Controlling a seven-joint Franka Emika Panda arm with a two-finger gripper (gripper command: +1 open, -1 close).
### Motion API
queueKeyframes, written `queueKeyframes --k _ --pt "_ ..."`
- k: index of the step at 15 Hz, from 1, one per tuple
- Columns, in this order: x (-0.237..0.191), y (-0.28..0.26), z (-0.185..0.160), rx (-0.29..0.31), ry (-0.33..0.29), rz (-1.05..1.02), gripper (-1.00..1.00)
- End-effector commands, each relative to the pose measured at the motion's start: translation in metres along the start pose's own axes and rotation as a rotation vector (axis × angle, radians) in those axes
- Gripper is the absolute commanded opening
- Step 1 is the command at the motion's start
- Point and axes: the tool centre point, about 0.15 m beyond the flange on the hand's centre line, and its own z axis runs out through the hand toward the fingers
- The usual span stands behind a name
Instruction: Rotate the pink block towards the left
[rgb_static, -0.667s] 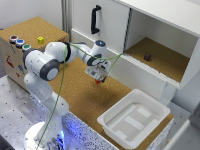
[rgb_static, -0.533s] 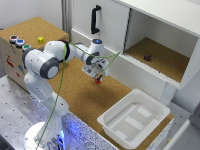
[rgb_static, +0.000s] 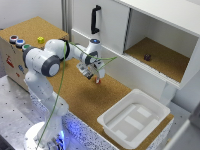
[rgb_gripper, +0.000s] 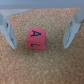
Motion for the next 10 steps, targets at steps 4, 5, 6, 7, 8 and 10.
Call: queueKeyframes --k 4,5,6,7,8,10 --pt "0.030 -0.028 0.024 -0.040 -0.021 0.167 1.00" --pt "0.032 -0.029 0.027 -0.030 -0.021 0.176 1.00" --pt "0.034 -0.028 0.029 -0.024 -0.026 0.186 1.00" --pt "0.036 -0.027 0.031 -0.023 -0.024 0.194 1.00" --pt "0.038 -0.025 0.032 -0.018 -0.012 0.198 1.00" --pt "0.043 -0.021 0.037 -0.015 -0.005 0.187 1.00"
